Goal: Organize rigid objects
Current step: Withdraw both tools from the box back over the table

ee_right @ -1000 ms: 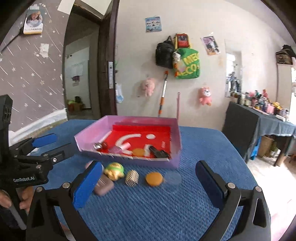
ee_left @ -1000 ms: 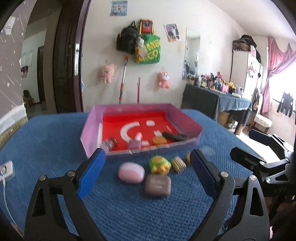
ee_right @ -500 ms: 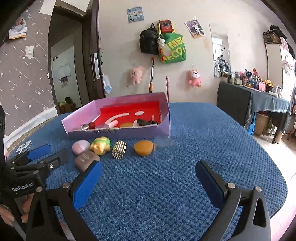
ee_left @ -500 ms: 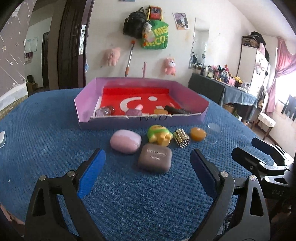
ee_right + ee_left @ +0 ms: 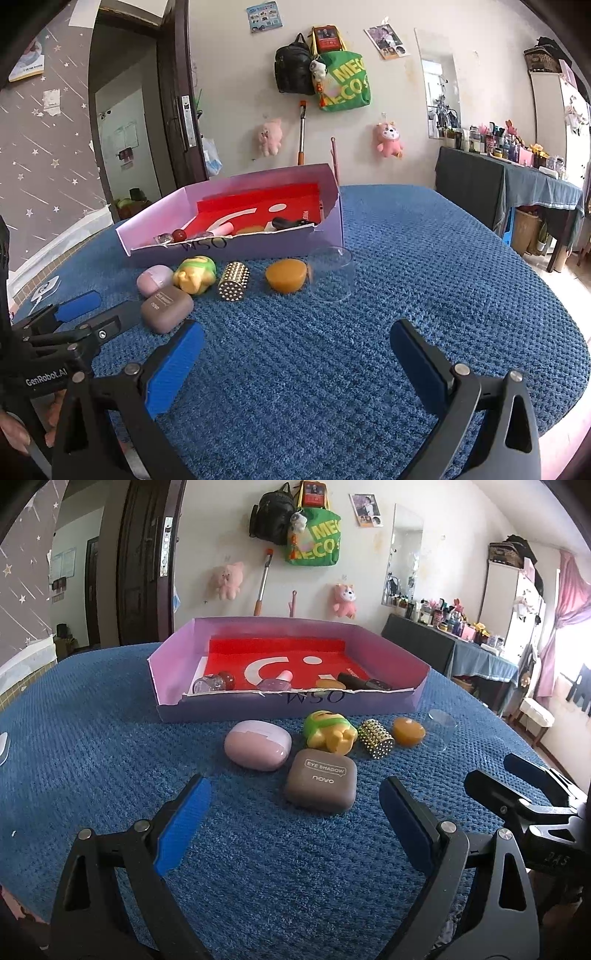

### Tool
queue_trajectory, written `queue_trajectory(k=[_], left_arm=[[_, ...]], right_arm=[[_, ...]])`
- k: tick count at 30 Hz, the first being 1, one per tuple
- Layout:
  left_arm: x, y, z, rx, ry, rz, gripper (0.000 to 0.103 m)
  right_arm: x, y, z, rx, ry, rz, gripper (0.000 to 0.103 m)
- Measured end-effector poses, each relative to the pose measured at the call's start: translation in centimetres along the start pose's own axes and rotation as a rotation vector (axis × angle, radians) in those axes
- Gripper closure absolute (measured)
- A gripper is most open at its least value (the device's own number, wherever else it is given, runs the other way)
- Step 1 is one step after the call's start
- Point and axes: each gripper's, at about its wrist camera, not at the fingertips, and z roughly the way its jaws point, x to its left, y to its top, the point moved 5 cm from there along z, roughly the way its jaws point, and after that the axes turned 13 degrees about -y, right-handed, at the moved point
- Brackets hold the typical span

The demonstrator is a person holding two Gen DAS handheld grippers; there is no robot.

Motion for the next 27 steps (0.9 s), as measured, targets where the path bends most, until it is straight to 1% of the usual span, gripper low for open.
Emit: queue_trajectory(k=[4,9,14,17,24,27], left_arm=[[0.0,0.2,0.0,-0.001,0.007,0.008,0.010],[0.3,0.3,0.8,0.032,0.009,0.014,0.010],[1.5,0.6,1.2,0.072,-0.004,-0.026,0.010],[2.5,1.1,1.2,0.086,-0.007,-0.031,0.010],[4.3,3.0,2.1,0.141,-0.006,0.006,0.010],[4.8,3.6,3.0,0.173,-0.015,0.013,0.010]], right_arm=[[0.2,0.3,0.4,0.012,0.000,-0.010,0.000],[0.5,0.8,0.6,0.011,-0.006,-0.029,0.000],[0.4,1.7,1.2,0.021,-0.012,-0.037,0.000],[0.3,2.5,1.7,0.030,-0.013,-0.043,0.000],[-0.3,4.4,3.2,0.052,-0.063,-0.090,0.000],[-0.7,5.0,4.4,0.096,-0.089,-0.106,0.000]])
